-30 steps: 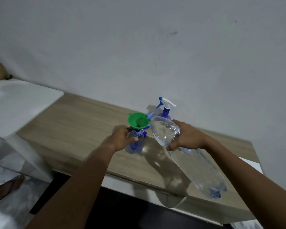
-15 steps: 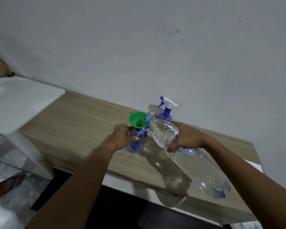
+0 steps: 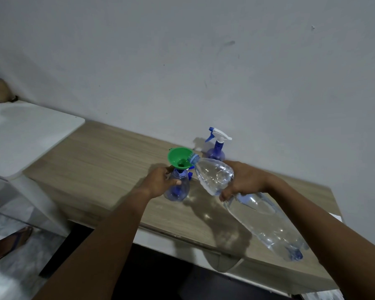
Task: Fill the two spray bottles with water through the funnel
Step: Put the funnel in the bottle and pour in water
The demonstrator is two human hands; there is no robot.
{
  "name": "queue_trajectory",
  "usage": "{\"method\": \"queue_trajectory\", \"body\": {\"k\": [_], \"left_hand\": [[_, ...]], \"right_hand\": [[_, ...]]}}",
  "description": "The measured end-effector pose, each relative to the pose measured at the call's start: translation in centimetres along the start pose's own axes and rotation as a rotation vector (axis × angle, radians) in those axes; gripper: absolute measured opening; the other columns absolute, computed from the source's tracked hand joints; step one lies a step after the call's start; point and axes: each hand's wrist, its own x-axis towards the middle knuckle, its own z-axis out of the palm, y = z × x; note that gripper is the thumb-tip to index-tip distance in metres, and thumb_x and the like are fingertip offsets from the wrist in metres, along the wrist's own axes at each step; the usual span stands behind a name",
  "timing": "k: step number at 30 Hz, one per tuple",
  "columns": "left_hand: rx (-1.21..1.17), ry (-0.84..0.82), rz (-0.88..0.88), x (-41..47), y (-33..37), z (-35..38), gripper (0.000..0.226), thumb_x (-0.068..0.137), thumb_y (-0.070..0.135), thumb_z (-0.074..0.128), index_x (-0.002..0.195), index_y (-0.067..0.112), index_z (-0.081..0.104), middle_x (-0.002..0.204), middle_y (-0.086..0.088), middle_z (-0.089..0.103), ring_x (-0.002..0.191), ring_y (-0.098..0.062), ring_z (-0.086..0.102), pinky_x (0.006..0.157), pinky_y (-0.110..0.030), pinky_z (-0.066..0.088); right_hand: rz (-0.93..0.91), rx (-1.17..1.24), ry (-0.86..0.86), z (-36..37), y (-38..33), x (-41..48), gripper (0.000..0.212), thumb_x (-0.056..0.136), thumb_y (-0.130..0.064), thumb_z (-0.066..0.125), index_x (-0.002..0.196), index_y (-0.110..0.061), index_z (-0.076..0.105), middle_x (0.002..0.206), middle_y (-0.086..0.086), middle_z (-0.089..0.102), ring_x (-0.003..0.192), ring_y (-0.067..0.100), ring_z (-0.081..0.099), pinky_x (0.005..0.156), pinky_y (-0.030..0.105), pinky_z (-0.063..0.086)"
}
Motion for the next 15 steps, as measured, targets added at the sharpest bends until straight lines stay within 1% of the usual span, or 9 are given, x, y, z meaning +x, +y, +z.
{"method": "queue_trajectory", "body": {"k": [4, 5, 7, 9, 12, 15], "left_hand": [[0.005, 0.003, -0.006, 0.0, 0.05, 0.03, 0.064, 0.066, 0.053, 0.074, 0.125, 0.03, 0.067, 0.116, 0.005, 0.074, 0.114, -0.015, 0.065, 0.103, -0.046, 0.05], [0.004, 0.004, -0.004, 0.0, 0.0, 0.04, 0.064, 0.066, 0.053, 0.074, 0.126, 0.03, 0.067, 0.116, 0.005, 0.074, 0.114, -0.016, 0.065, 0.103, -0.046, 0.049], [0.0, 0.003, -0.005, 0.04, -0.08, 0.08, 0.064, 0.066, 0.052, 0.074, 0.126, 0.029, 0.067, 0.116, 0.004, 0.074, 0.114, -0.016, 0.065, 0.103, -0.046, 0.05], [-0.006, 0.004, -0.007, 0.13, -0.2, 0.12, 0.064, 0.065, 0.051, 0.075, 0.125, 0.029, 0.067, 0.115, 0.004, 0.074, 0.114, -0.016, 0.065, 0.102, -0.047, 0.05], [-0.011, 0.008, -0.01, 0.22, -0.2, 0.12, 0.071, 0.061, 0.056, 0.075, 0.126, 0.029, 0.067, 0.115, 0.004, 0.074, 0.114, -0.016, 0.065, 0.102, -0.045, 0.05], [-0.002, 0.01, 0.001, 0.2, -0.11, 0.17, 0.062, 0.068, 0.046, 0.077, 0.127, 0.028, 0.067, 0.117, 0.003, 0.073, 0.115, -0.017, 0.064, 0.104, -0.044, 0.049]], "right_hand": [[0.004, -0.01, -0.023, -0.19, 0.07, 0.05, 0.057, 0.063, -0.022, 0.087, 0.114, -0.026, 0.06, 0.092, 0.006, 0.077, 0.073, 0.025, 0.074, 0.053, 0.029, 0.053], [0.003, -0.009, -0.023, -0.25, 0.03, 0.04, 0.058, 0.063, -0.022, 0.087, 0.115, -0.025, 0.06, 0.093, 0.006, 0.077, 0.071, 0.023, 0.073, 0.052, 0.027, 0.053], [-0.004, -0.006, -0.024, -0.34, -0.05, -0.05, 0.057, 0.065, -0.02, 0.087, 0.116, -0.023, 0.061, 0.095, 0.007, 0.076, 0.066, 0.014, 0.069, 0.051, 0.024, 0.051], [-0.01, -0.015, -0.025, -0.43, -0.25, -0.17, 0.056, 0.067, -0.018, 0.087, 0.116, -0.022, 0.061, 0.097, 0.007, 0.075, 0.066, 0.01, 0.067, 0.05, 0.021, 0.05], [-0.008, -0.015, -0.04, -0.54, -0.48, -0.26, 0.055, 0.069, -0.017, 0.086, 0.117, -0.02, 0.06, 0.097, 0.009, 0.076, 0.067, 0.011, 0.068, 0.051, 0.026, 0.052], [-0.012, -0.02, -0.045, -0.66, -0.56, -0.18, 0.055, 0.07, -0.018, 0.086, 0.119, -0.018, 0.06, 0.097, 0.008, 0.077, 0.07, 0.012, 0.07, 0.054, 0.028, 0.054]]}}
